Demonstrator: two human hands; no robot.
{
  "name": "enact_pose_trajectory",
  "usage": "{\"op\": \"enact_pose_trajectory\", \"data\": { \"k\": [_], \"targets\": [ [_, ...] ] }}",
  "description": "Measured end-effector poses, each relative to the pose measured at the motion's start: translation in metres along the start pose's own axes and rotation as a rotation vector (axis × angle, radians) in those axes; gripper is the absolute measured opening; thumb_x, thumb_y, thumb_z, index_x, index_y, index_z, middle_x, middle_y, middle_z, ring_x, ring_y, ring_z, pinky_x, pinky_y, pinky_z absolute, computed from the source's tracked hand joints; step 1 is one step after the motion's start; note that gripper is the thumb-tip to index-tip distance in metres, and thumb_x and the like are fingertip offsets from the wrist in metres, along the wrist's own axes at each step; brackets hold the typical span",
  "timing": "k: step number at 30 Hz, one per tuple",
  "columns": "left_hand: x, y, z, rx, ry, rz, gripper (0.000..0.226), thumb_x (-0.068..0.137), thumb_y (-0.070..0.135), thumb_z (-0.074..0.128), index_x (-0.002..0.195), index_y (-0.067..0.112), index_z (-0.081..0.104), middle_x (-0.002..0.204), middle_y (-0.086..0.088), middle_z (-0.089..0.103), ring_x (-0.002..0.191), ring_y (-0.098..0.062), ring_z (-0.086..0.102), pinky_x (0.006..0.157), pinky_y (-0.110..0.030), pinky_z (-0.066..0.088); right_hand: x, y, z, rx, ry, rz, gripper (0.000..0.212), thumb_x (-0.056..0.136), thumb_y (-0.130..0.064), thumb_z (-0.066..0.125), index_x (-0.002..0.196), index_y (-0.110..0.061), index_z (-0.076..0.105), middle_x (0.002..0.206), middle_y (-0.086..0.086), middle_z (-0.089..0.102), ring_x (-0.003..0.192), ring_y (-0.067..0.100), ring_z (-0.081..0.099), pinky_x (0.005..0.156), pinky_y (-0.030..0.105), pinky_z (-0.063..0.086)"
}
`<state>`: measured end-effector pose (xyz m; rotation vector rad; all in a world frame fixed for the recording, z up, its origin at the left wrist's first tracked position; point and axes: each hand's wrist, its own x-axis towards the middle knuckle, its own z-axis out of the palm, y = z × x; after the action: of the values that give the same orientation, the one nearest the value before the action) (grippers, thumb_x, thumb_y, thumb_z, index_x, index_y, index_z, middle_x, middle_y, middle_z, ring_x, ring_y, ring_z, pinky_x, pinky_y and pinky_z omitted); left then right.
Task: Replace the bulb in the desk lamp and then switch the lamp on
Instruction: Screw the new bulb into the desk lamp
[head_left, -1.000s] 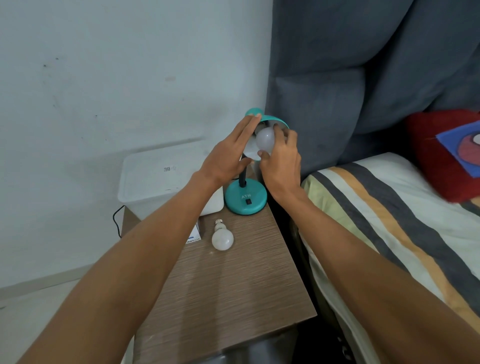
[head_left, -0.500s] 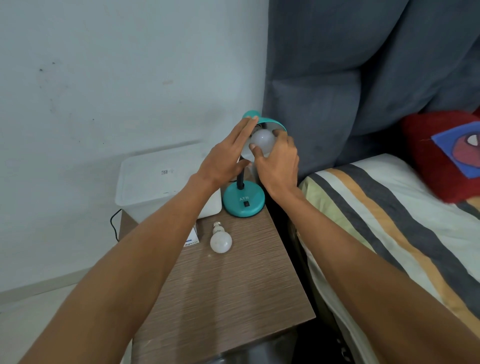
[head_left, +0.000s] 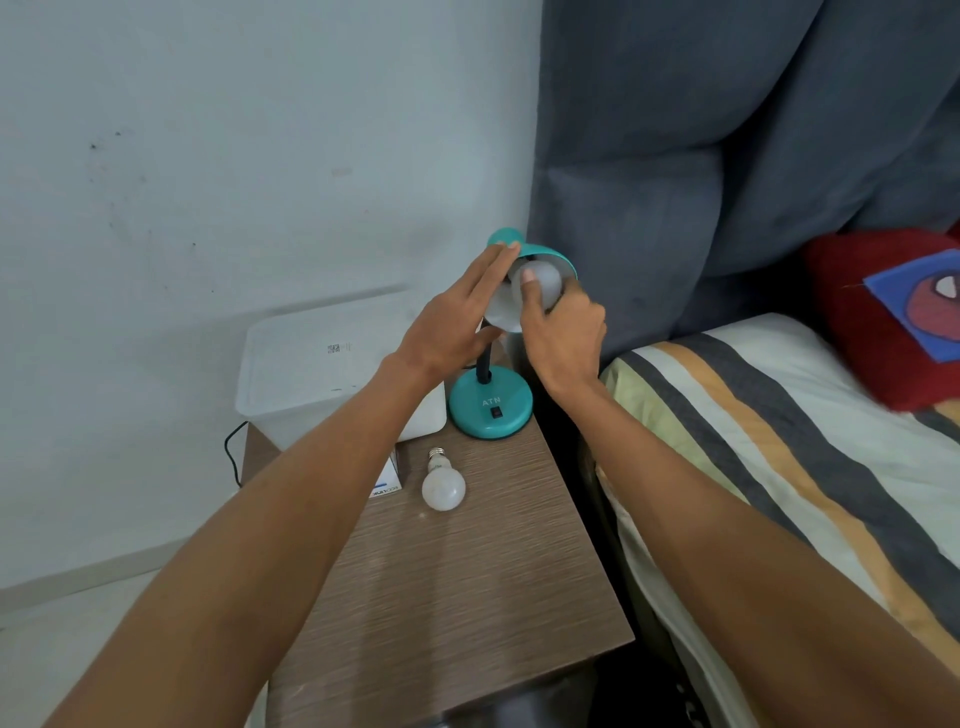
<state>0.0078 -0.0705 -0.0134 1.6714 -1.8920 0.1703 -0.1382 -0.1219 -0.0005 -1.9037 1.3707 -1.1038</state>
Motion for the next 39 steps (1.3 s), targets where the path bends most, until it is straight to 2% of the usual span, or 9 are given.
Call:
{"op": "enact_pose_trajectory", "data": {
  "k": [3,7,10,12,16,22,26,31,39],
  "targets": [
    [0.000,0.000,0.000,0.007,0.009,-0.002,0.088,0.086,0.011,0.076,0.158,0.010,0.024,0.164,-0.013,0.029,0.146,-0.032,0.038,0.102,-0.048,0.052,0.002,-0.002,0.000,0.016,0.017,-0.027,0.057,0.093,-0.058,0.053,0.120,-0.009,0.061,0.107,0.012,0.070,0.097,0.030,0.068,0.079,0.035,0.053],
    [0.003,-0.001,0.002,0.014,-0.006,0.000,0.093,0.084,0.008,0.077,0.159,0.014,0.022,0.164,-0.011,0.028,0.141,-0.035,0.044,0.095,-0.051,0.056,-0.003,-0.006,0.004,0.021,0.045,-0.115,0.049,0.097,-0.041,0.058,0.137,-0.012,0.052,0.127,0.012,0.061,0.112,0.028,0.062,0.092,0.036,0.050],
    [0.003,-0.002,0.002,0.011,-0.009,-0.011,0.096,0.082,0.005,0.077,0.159,0.015,0.021,0.165,-0.010,0.026,0.139,-0.036,0.047,0.094,-0.050,0.056,-0.006,-0.003,0.004,-0.034,-0.006,-0.180,0.057,0.091,-0.031,0.069,0.141,-0.012,0.048,0.135,0.013,0.055,0.116,0.030,0.059,0.097,0.037,0.048],
    [0.002,-0.001,0.001,0.004,-0.008,-0.005,0.092,0.084,0.008,0.076,0.159,0.012,0.022,0.164,-0.012,0.027,0.141,-0.036,0.044,0.098,-0.050,0.055,-0.004,0.000,0.003,-0.032,-0.033,-0.143,0.060,0.087,-0.030,0.075,0.138,-0.012,0.049,0.130,0.013,0.060,0.114,0.031,0.061,0.095,0.038,0.049],
    [0.002,0.000,0.001,0.002,-0.009,-0.012,0.091,0.084,0.007,0.077,0.158,0.012,0.023,0.164,-0.013,0.028,0.144,-0.035,0.040,0.099,-0.051,0.054,0.000,-0.003,-0.003,-0.008,-0.050,0.064,0.057,0.089,-0.058,0.061,0.115,-0.007,0.063,0.105,0.014,0.070,0.097,0.032,0.067,0.072,0.031,0.047],
    [0.003,0.000,0.003,0.012,-0.001,0.004,0.092,0.084,0.005,0.076,0.158,0.014,0.022,0.164,-0.013,0.029,0.141,-0.036,0.044,0.096,-0.051,0.056,-0.006,-0.005,0.000,0.003,0.013,-0.139,0.053,0.095,-0.040,0.063,0.137,-0.011,0.051,0.128,0.012,0.059,0.112,0.028,0.061,0.091,0.033,0.049],
    [0.003,-0.002,0.004,0.004,-0.003,-0.011,0.098,0.083,0.005,0.076,0.159,0.021,0.017,0.165,-0.009,0.026,0.138,-0.036,0.048,0.092,-0.051,0.057,-0.005,-0.003,0.000,-0.031,-0.030,-0.178,0.059,0.087,-0.028,0.075,0.138,-0.012,0.050,0.131,0.012,0.058,0.115,0.030,0.060,0.095,0.036,0.048],
    [0.003,-0.003,0.003,0.005,-0.001,0.000,0.093,0.085,0.007,0.075,0.158,0.018,0.019,0.164,-0.013,0.027,0.138,-0.040,0.046,0.094,-0.054,0.055,-0.001,-0.002,0.003,0.060,-0.049,0.054,0.052,0.089,-0.053,0.062,0.115,-0.009,0.063,0.105,0.013,0.071,0.098,0.032,0.067,0.079,0.032,0.049],
    [0.003,-0.005,0.004,0.005,-0.005,-0.017,0.098,0.082,0.005,0.076,0.159,0.020,0.018,0.165,-0.009,0.026,0.142,-0.034,0.043,0.094,-0.051,0.056,-0.008,-0.004,0.004,-0.018,-0.010,-0.192,0.057,0.088,-0.028,0.073,0.139,-0.015,0.050,0.131,0.011,0.053,0.112,0.030,0.061,0.096,0.037,0.048]
  ]
}}
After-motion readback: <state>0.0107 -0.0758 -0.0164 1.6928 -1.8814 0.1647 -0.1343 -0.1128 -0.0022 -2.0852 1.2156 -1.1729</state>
